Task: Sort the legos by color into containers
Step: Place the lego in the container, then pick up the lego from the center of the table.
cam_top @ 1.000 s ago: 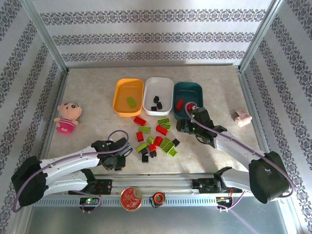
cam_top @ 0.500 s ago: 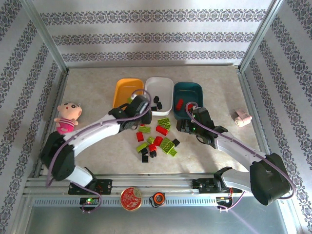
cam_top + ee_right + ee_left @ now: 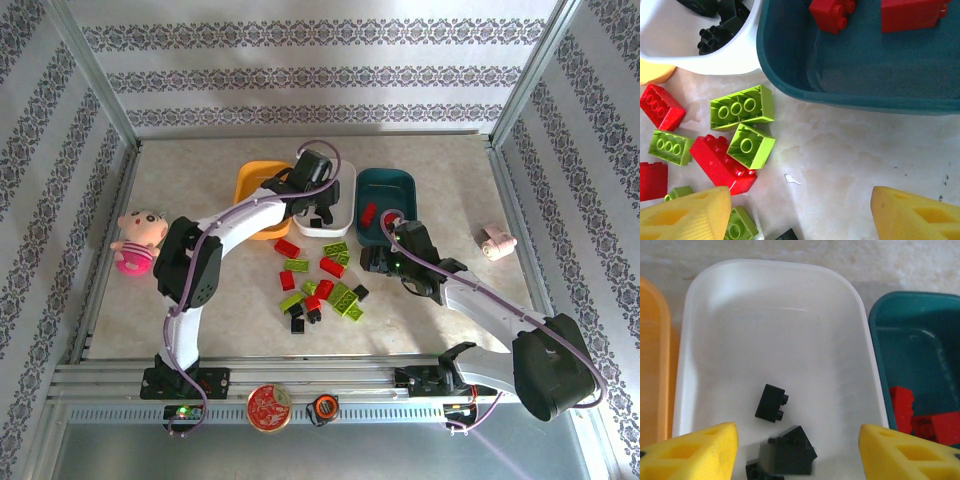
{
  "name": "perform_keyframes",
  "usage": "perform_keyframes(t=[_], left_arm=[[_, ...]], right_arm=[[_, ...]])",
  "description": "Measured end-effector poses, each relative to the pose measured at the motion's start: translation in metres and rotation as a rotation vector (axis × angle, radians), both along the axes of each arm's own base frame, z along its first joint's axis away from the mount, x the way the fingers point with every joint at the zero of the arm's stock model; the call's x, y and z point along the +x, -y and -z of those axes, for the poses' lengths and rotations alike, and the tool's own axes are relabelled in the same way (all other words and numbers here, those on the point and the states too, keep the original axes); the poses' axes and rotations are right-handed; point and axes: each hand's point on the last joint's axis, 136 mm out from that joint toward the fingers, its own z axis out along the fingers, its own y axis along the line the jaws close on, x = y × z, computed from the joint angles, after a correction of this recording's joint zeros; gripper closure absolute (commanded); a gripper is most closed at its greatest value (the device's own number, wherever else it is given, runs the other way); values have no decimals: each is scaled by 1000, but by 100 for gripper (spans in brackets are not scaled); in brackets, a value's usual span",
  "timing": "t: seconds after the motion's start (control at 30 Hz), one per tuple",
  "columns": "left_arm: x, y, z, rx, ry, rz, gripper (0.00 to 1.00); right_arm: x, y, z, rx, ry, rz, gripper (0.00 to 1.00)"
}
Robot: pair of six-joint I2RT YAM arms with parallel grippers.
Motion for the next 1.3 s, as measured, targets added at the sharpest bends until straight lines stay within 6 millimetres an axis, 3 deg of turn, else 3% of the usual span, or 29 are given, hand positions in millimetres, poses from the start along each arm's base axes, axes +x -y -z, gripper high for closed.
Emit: perform_keyframes(t=[0.1, 0.2, 0.33, 0.47, 0.57, 0.63, 0.8, 0.93, 1.1, 1.3], left_arm=[[1, 1, 0, -14, -8, 12, 23], [-7, 0, -13, -54, 7, 30, 19], [-50, -14, -45, -145, 42, 58, 16], [-99, -28, -68, -250, 86, 89, 15], [-134, -35, -59, -286, 71, 116, 14], [-155, -41, -42, -289, 37, 128, 7], [-192, -61, -15, -292, -11, 121, 0], [-207, -71, -3, -308, -26, 106, 0], [-218, -75, 14, -311, -68, 104, 0], [-221, -78, 8, -324, -46, 105, 0]], right_arm=[[-4, -5, 1, 2, -7, -21, 25], [-10, -9, 0, 2, -13, -40, 26], [-19, -15, -6, 9, -3, -70, 26], [-37, -21, 4, -8, -30, -115, 27], [-51, -29, 12, -27, -55, -168, 26], [-60, -38, 12, -39, -52, -218, 25], [-74, -54, 16, -105, -54, -304, 25], [-57, -59, 13, -151, -35, -291, 34], [-31, -77, 19, -185, -43, -302, 35], [-17, -80, 33, -210, -84, -305, 40]])
